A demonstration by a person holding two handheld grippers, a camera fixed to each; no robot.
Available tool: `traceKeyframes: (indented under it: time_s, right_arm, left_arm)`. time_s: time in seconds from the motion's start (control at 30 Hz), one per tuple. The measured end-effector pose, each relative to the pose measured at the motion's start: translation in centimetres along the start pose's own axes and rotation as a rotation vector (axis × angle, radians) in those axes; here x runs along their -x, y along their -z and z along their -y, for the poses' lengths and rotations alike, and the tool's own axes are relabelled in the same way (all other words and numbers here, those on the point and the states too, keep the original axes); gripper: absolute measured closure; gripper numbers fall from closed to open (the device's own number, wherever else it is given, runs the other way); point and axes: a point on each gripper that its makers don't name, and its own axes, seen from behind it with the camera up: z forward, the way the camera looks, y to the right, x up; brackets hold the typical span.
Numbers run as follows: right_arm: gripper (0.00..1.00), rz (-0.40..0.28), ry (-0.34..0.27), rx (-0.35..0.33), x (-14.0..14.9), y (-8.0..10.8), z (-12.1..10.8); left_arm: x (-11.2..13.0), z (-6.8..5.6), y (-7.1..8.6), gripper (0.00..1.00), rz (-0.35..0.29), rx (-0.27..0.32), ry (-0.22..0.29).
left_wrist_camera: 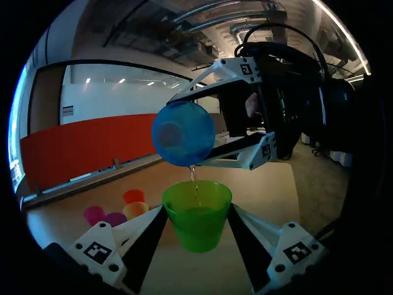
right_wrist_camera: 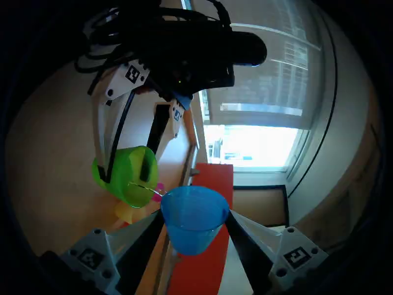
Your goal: Pour water
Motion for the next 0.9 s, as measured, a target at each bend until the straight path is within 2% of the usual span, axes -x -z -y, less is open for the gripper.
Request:
traceKeyframes:
  time_s: [0.9]
  right_arm:
    - [0.09,0.005,0.085,0.0,-2.2,0.7,1.1]
  left_arm:
    - [-0.1,0.0,0.1,0.16,-0.006,0.001,0.008]
